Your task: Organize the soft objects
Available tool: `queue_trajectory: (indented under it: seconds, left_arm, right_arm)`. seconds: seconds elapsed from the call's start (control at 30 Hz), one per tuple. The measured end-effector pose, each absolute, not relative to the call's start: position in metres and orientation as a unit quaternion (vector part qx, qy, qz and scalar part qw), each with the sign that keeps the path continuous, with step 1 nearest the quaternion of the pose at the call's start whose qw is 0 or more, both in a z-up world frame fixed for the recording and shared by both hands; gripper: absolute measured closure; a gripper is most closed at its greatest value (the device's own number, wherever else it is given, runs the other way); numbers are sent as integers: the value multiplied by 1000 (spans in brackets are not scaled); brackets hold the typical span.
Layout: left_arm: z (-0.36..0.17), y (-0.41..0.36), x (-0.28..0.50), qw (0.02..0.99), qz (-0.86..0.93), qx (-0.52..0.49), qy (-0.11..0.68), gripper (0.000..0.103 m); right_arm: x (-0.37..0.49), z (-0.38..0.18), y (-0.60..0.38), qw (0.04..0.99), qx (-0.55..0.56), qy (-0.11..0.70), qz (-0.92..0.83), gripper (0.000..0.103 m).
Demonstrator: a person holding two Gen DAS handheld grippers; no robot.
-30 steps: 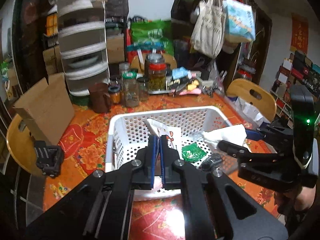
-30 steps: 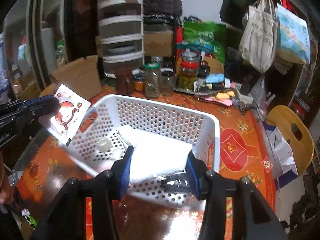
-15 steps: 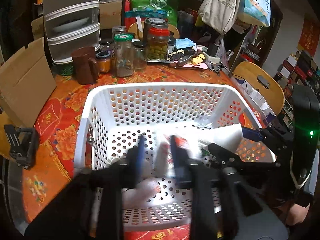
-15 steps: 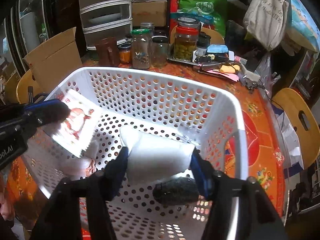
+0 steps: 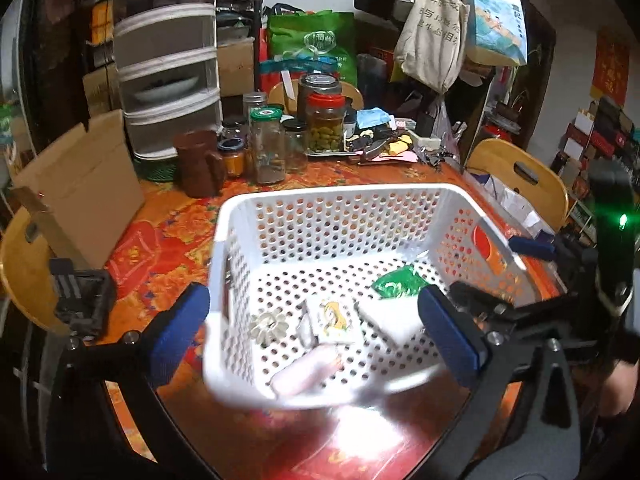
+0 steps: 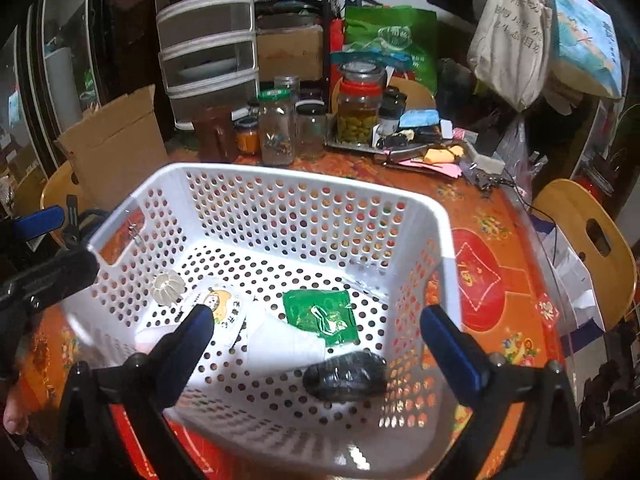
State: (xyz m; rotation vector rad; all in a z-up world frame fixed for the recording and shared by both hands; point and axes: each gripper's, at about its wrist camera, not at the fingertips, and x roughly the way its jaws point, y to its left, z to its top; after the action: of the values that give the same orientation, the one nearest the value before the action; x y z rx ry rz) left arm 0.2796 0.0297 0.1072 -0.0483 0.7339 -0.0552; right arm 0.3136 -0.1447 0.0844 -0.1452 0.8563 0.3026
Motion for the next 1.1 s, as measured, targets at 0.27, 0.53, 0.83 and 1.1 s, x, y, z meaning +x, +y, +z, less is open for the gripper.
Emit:
queue_trajectory:
  seconds: [0.27,0.53,0.83,1.1]
  left_arm:
    - [120,28,196,946,-26,-11,323,0]
    - [138,32,80,962,10,-18,272,0]
    - [153,14,-26,968,-5,-26,248,0]
    - [162,0,-68,969,7,-24,246,0]
  right_arm:
    - [241,111,-164,915,-50,378,131,0]
    - [131,126,-169,928,-74,336,146,0]
    - [25,154,-189,959,-24,252,123,0]
    - [-19,174,-192,951,-20,266,157,0]
